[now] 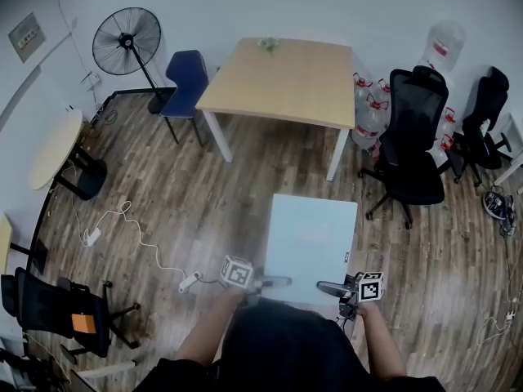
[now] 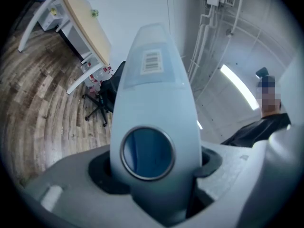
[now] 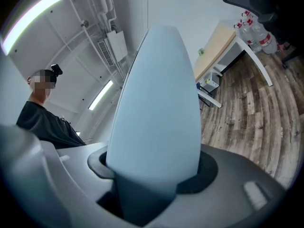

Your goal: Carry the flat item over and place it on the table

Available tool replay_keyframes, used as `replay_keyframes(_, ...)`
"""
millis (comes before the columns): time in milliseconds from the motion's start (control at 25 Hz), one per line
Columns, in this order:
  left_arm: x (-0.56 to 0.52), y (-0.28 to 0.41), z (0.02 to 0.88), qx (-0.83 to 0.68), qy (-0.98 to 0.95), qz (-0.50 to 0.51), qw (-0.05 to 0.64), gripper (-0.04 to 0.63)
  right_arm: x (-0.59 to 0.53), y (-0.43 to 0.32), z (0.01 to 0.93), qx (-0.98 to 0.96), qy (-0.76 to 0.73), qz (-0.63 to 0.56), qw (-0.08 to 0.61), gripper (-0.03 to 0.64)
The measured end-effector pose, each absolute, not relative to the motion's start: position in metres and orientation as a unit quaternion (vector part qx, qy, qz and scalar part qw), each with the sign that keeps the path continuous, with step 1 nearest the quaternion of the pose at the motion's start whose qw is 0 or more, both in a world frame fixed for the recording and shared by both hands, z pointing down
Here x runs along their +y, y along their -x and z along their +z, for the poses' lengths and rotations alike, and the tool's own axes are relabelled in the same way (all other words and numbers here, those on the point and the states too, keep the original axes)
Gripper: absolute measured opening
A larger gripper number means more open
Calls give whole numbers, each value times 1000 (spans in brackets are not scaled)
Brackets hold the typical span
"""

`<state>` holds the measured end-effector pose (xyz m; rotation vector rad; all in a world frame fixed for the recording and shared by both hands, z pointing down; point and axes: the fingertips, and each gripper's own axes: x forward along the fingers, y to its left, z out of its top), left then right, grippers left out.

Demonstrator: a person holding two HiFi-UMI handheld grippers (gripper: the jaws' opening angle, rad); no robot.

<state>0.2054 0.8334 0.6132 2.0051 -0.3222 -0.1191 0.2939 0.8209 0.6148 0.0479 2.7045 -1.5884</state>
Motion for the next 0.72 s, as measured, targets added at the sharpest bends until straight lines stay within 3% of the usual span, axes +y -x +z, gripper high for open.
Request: replay_keyframes(720, 748, -182, 627, -112, -834, -50, 538, 342, 739, -271, 628, 856, 11, -517, 4, 310)
